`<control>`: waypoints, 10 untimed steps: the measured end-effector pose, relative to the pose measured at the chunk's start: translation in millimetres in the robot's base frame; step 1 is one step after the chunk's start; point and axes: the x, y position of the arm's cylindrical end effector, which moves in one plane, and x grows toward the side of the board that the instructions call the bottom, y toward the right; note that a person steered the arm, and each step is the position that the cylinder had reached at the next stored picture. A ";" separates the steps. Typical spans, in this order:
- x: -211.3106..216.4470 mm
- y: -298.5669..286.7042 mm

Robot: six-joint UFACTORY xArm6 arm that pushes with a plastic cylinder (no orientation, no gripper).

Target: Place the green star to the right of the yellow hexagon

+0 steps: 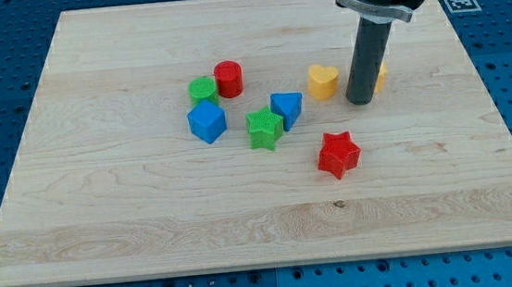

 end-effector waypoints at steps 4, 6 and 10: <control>30.7 -58.2; -0.3 -72.6; 1.6 -100.9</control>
